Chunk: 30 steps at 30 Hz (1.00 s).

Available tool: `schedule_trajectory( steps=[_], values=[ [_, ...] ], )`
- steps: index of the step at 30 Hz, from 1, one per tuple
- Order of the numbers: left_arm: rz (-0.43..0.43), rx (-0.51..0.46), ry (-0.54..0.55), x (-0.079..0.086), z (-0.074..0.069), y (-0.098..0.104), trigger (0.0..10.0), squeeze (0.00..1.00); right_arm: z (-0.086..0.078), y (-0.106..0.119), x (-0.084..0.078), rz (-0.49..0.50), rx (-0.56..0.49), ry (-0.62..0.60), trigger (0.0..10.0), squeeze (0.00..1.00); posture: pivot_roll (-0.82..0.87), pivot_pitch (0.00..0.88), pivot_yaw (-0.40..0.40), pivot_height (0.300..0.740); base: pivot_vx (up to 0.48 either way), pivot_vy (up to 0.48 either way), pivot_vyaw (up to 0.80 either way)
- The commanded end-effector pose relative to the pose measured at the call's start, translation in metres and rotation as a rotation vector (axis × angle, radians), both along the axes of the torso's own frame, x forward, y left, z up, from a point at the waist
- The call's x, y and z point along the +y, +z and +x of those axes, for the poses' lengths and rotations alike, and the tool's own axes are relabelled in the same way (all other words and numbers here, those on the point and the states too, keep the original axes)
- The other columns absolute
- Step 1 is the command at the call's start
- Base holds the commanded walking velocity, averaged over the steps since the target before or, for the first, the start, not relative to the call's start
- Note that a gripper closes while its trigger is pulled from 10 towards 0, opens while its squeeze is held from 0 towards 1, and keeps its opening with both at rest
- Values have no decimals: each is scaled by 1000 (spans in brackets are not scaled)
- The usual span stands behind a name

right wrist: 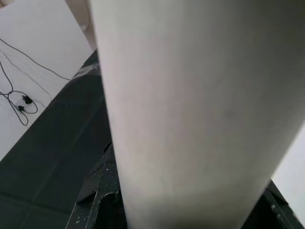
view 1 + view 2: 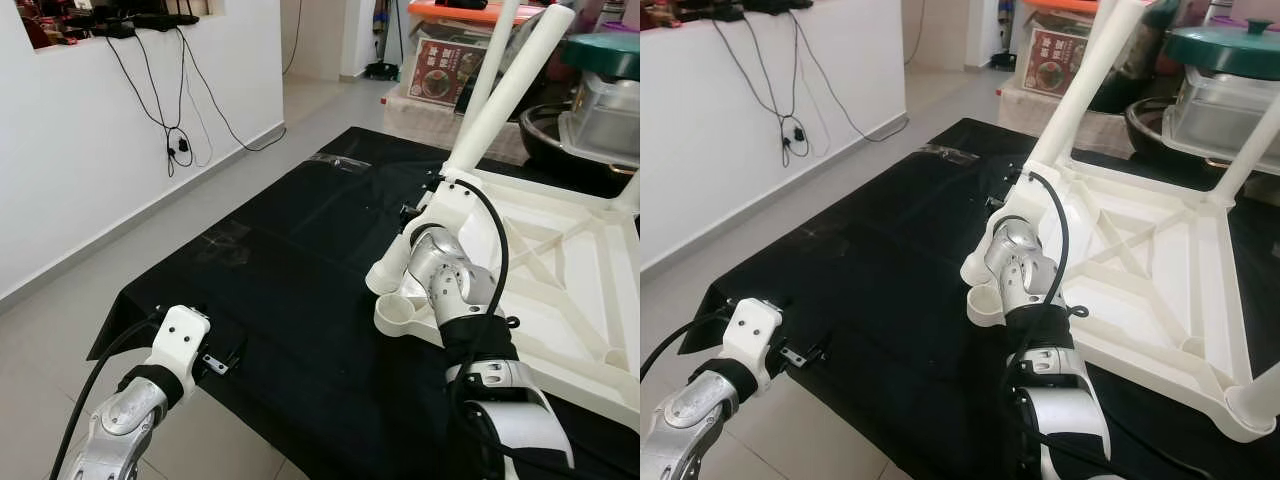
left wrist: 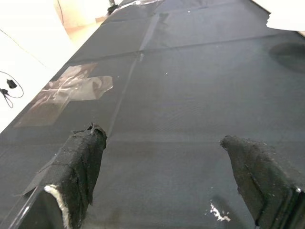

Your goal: Building children table

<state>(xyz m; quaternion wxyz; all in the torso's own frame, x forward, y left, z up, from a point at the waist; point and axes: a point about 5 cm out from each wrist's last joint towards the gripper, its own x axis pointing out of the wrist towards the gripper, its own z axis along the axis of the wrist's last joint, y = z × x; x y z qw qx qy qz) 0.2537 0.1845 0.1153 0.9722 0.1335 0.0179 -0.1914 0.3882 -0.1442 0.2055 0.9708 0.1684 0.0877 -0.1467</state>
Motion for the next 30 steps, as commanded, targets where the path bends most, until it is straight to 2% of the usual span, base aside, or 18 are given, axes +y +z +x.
schedule_trajectory(
  steps=[1, 3, 5, 7, 8, 9, 10, 12, 13, 14, 17, 20, 25, 30],
  values=[
    [18, 4, 0, 1, 1, -2, 10000, 0, -2, -7, -4, -9, 32, -25, 0, 0, 100, 0, -29, 740, 0, 0, 0],
    [21, -3, -1, 0, 3, -1, 10000, 0, -1, -6, 2, 27, 27, -2, 0, 0, 101, 0, -29, 740, 0, 0, 0],
    [17, -11, 0, 1, 4, 2, 10000, 0, -1, -2, 12, 107, 0, 45, 0, 0, 102, 0, -29, 740, 0, 0, 0],
    [13, -24, 0, 4, 6, 7, 10000, 0, -3, 12, 39, 195, -87, 212, 0, 0, 103, 0, -29, 740, 0, 0, 0],
    [13, -24, 0, 4, 6, 7, 10000, 0, -3, 12, 39, 195, -87, 212, 0, 0, 103, 0, -29, 740, 0, 0, 0],
    [10, -31, 2, 6, 7, 10, 10000, 0, -6, 20, 53, 215, -138, 314, 0, 0, 103, 0, -29, 740, 0, 0, 0],
    [4, -60, 17, 10, 10, 15, 10000, 0, -13, 30, 75, 225, -206, 466, 0, 0, 103, 0, -29, 740, 0, 0, 0],
    [4, -60, 17, 10, 10, 15, 10000, 0, -13, 30, 75, 225, -206, 466, 0, 0, 103, 0, -29, 740, 0, 0, 0],
    [-19, -77, 26, 13, 15, 21, 10000, 0, -29, 40, 103, 258, -274, 648, 0, 0, 95, 0, -22, 740, 0, 0, 0],
    [-29, -82, 25, 14, 18, 24, 10000, 0, -38, 46, 116, 264, -312, 729, 0, 0, 95, 0, -22, 740, 0, 0, 0],
    [-30, -82, 25, 14, 18, 24, 10000, 0, -39, 46, 117, 262, -316, 735, 0, 0, 95, 0, -22, 740, 0, 0, 0],
    [-56, -84, -25, 6, 21, 29, 10000, 0, -56, 57, 137, 216, -410, 871, 0, 0, 95, 0, -20, 740, 0, 0, 0],
    [-62, -84, -35, 4, 21, 30, 10000, 0, -59, 58, 141, 200, -428, 897, 0, 0, 95, 0, -20, 740, 0, 0, 0],
    [-90, -73, -71, -5, 30, 30, 10000, 0, -72, 60, 150, 128, -488, 995, 0, 0, 82, 0, -18, 740, 0, 0, 0]
  ],
)
